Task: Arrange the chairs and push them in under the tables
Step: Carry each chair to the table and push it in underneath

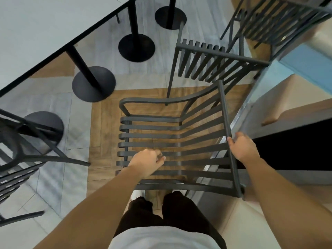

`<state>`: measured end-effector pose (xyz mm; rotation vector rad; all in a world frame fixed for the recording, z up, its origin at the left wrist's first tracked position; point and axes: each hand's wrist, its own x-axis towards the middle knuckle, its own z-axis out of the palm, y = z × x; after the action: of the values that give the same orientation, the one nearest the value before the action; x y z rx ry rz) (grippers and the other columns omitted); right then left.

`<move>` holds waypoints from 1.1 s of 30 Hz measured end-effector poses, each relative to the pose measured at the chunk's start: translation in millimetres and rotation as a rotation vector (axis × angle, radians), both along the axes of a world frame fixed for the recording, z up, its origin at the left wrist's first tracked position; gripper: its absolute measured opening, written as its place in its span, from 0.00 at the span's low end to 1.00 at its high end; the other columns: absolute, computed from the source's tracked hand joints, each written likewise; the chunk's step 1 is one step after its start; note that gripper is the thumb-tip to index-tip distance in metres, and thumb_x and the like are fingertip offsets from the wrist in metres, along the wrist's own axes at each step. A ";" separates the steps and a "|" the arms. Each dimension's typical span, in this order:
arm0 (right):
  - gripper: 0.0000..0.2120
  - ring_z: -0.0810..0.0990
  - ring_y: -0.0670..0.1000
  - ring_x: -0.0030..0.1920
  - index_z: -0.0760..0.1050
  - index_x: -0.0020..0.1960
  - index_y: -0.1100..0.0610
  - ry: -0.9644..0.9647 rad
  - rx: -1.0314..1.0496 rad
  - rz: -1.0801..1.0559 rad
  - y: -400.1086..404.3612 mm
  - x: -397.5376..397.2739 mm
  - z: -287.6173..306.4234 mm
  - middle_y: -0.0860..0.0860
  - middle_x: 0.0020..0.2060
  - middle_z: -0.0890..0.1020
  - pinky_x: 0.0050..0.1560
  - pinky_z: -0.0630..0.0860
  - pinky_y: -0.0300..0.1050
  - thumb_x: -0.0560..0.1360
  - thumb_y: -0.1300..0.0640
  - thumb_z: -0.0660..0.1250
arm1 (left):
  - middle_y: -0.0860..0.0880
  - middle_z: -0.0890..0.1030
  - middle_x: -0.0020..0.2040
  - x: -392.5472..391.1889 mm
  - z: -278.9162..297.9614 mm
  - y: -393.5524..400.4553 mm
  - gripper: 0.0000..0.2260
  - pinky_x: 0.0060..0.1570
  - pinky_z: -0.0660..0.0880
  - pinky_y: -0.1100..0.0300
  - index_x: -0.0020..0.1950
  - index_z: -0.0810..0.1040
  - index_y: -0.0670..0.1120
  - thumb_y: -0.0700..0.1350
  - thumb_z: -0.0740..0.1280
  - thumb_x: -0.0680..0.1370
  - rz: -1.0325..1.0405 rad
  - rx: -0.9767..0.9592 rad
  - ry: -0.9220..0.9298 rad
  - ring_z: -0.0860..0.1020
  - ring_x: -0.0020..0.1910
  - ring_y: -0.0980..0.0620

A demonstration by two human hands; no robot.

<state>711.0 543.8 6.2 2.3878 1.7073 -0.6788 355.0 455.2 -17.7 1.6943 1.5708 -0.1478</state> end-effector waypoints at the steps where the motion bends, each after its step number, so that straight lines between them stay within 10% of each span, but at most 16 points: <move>1: 0.21 0.77 0.65 0.59 0.70 0.69 0.61 0.028 -0.012 -0.017 3.7 0.8 -1.5 0.63 0.59 0.79 0.55 0.73 0.53 0.84 0.46 0.59 | 0.49 0.83 0.51 8.4 -0.3 1.6 0.19 0.55 0.78 0.52 0.65 0.78 0.50 0.59 0.56 0.85 0.011 0.000 -0.003 0.81 0.52 0.47; 13: 0.24 0.78 0.54 0.60 0.70 0.69 0.60 0.501 -0.048 -0.362 24.6 -0.5 -43.8 0.51 0.53 0.85 0.62 0.66 0.51 0.84 0.42 0.57 | 0.49 0.84 0.55 68.4 -28.2 -14.5 0.22 0.55 0.80 0.49 0.69 0.76 0.51 0.62 0.55 0.85 0.139 -0.080 -0.025 0.81 0.55 0.47; 33: 0.18 0.80 0.56 0.52 0.75 0.52 0.55 0.463 0.112 -0.545 -1.8 -118.3 -70.4 0.51 0.48 0.86 0.56 0.73 0.52 0.82 0.40 0.60 | 0.50 0.82 0.50 -17.0 -56.8 -71.2 0.18 0.51 0.78 0.50 0.64 0.78 0.50 0.59 0.56 0.85 0.227 -0.112 -0.048 0.81 0.53 0.46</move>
<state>592.7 542.0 -64.2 2.9820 1.2209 -1.3292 337.9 383.9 -74.5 1.4133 1.6736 -0.0773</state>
